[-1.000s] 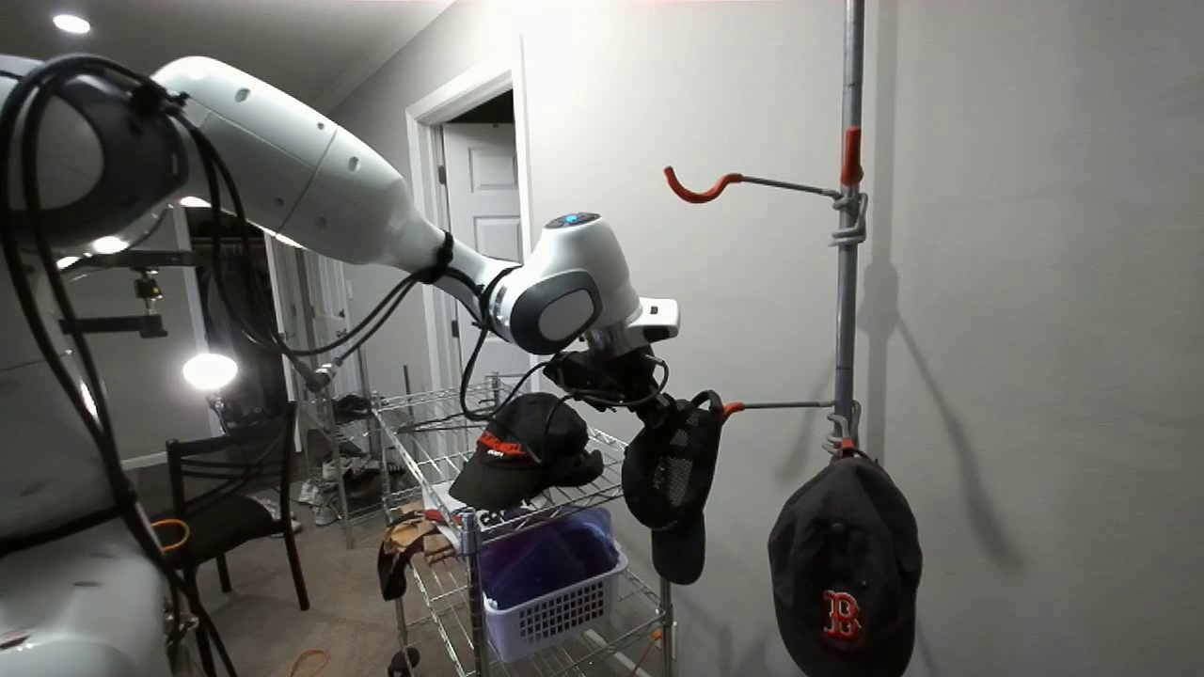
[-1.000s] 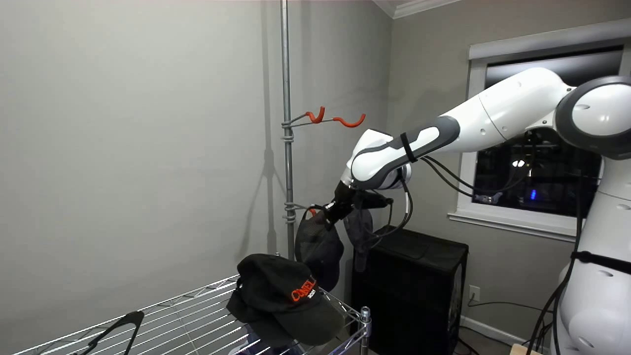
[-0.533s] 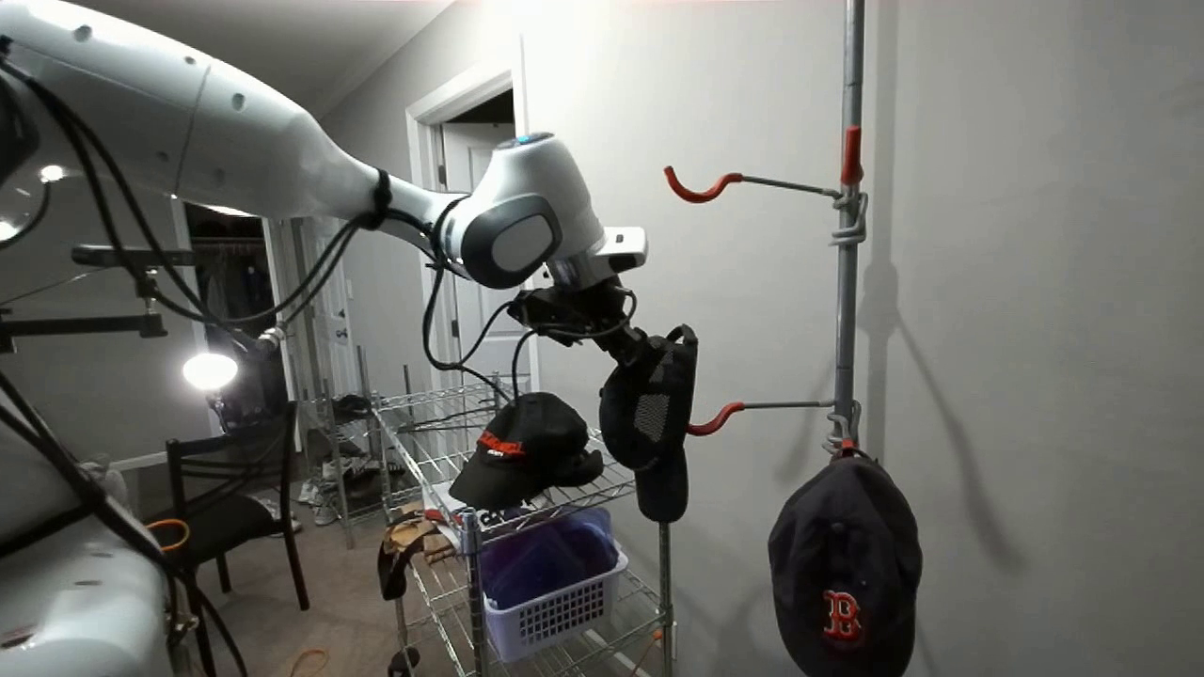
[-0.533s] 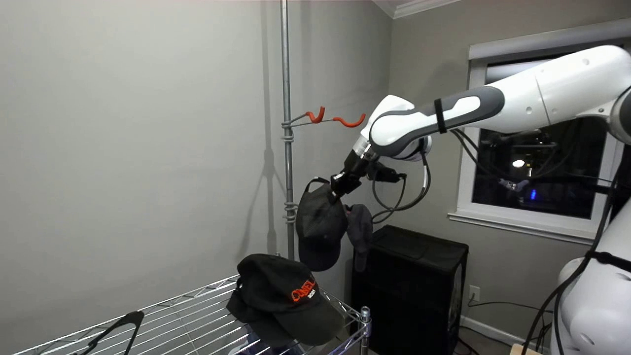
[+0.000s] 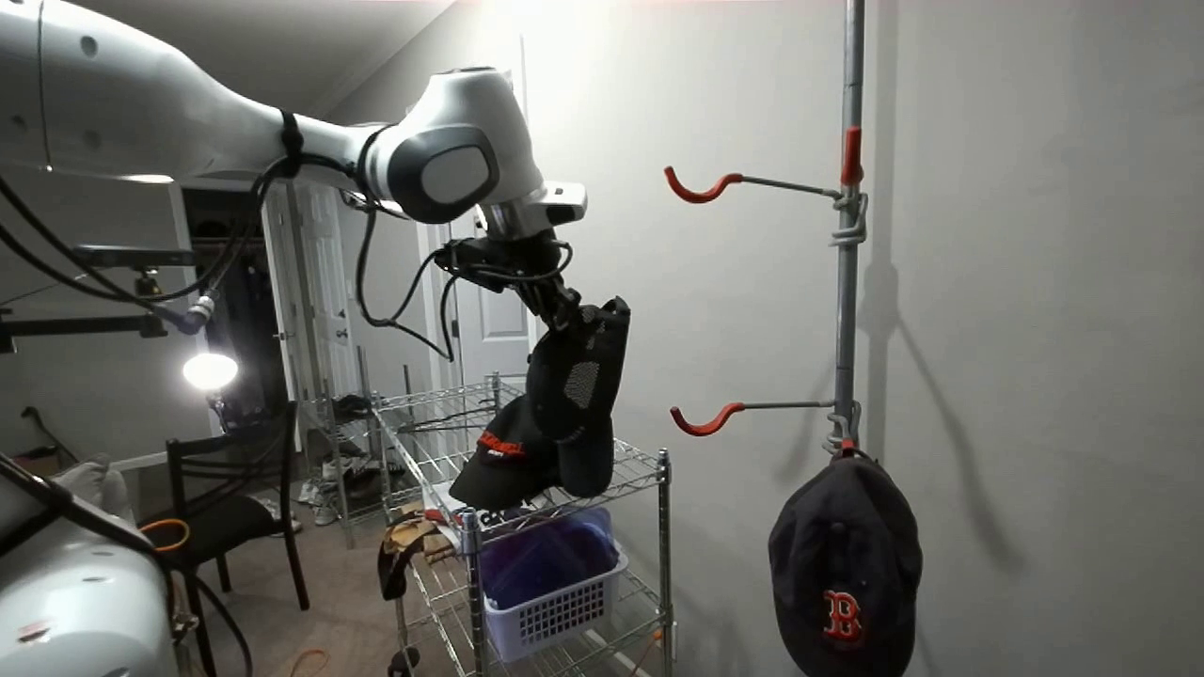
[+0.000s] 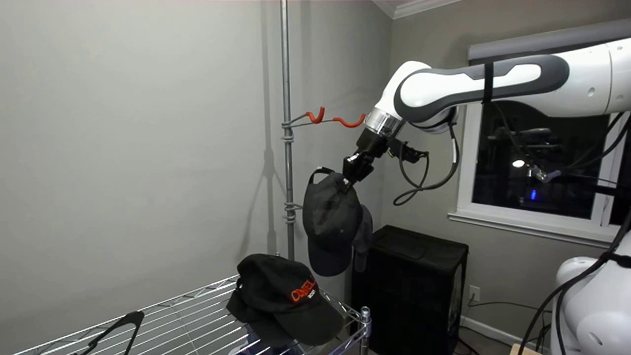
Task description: Pick up the black cap from the top left hanger and put it on the top shelf of the silver rack, pick up the black cap from the top right hanger and put it on top of the black cap on the first shelf of the silver rack, pick up the gray cap from the bottom left hanger and put it on the stacked black cap on the top shelf of the silver rack, pick up the gray cap from the bottom right hanger and put it on the stacked gray cap on the top shelf of the silver rack
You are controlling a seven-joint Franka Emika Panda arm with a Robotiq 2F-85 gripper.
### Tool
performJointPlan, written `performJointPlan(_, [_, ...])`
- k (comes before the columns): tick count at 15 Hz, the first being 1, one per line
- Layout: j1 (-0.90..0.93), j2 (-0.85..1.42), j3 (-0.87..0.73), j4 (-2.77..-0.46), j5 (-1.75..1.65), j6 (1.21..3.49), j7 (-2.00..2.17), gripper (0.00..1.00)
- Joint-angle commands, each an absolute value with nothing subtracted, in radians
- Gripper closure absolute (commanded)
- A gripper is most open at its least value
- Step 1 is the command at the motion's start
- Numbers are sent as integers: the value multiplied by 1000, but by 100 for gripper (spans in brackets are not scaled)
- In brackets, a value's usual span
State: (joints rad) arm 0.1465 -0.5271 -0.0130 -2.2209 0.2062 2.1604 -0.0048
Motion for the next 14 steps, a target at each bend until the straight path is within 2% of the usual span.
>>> performJointPlan(1, [167,-566,19,-2199,224,2042,-36,100])
performJointPlan(6, [203,-573,138,-2147,198,1980,8,100])
performJointPlan(14, [192,-420,282,-1984,121,1992,138,100])
